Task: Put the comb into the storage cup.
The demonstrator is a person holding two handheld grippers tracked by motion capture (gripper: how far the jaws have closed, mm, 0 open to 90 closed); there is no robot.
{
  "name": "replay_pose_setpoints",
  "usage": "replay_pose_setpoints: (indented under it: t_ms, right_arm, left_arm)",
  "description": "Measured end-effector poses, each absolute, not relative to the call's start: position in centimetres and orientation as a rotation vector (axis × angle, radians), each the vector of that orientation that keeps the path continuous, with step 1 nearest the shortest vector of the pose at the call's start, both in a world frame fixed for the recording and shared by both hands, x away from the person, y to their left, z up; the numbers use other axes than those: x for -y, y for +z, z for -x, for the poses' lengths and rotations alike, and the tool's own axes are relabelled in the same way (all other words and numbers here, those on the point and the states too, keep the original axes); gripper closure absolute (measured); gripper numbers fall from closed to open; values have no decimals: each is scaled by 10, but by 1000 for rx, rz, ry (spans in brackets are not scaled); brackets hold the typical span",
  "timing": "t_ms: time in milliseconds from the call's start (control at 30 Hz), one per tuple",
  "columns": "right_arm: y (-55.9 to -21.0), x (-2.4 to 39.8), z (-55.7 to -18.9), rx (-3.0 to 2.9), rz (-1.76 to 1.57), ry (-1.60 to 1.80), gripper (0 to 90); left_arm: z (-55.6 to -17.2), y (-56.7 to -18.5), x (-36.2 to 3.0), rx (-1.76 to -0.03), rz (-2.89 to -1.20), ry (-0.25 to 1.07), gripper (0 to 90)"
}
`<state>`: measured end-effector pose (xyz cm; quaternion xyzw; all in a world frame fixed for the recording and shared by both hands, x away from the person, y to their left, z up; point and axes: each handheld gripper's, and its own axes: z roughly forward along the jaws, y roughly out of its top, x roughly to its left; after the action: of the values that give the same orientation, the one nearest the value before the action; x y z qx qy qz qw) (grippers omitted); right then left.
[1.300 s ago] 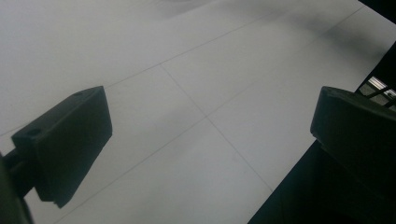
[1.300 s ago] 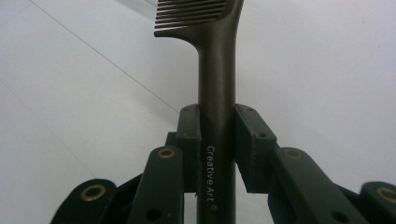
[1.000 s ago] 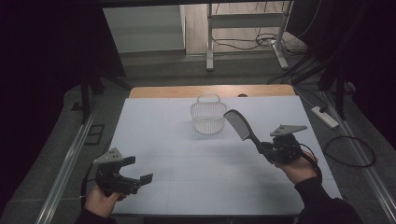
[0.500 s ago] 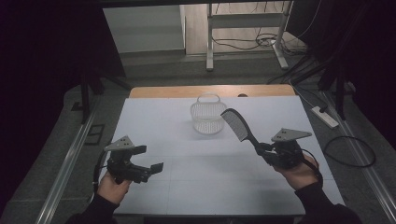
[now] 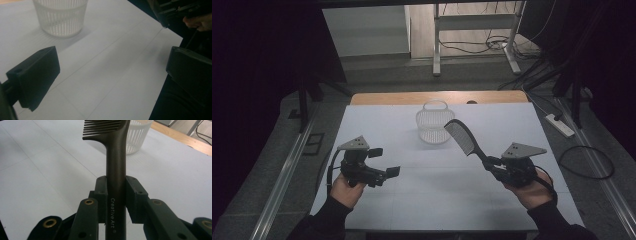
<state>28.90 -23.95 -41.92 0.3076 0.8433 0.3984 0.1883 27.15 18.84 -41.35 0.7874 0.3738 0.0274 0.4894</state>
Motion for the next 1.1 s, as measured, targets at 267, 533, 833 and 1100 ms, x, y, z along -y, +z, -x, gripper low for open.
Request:
replay_pose_setpoints:
  t_ms: [267,533,833,1100]
  right_arm:
    - [-419,236,-280,-2370,-829,1136,724]
    - [-419,232,-274,-2375,-806,1143,724]
    - [-420,225,-270,-2382,-785,1159,724]
    - [-421,218,-266,-2393,-758,1171,724]
  left_arm:
    - [-282,-410,-169,-877,-1923,40,0]
    - [-294,-407,-154,-850,-1916,8,0]
    - [-303,-407,-139,-835,-1919,-19,0]
    - [-308,-405,-129,-810,-1902,-43,0]
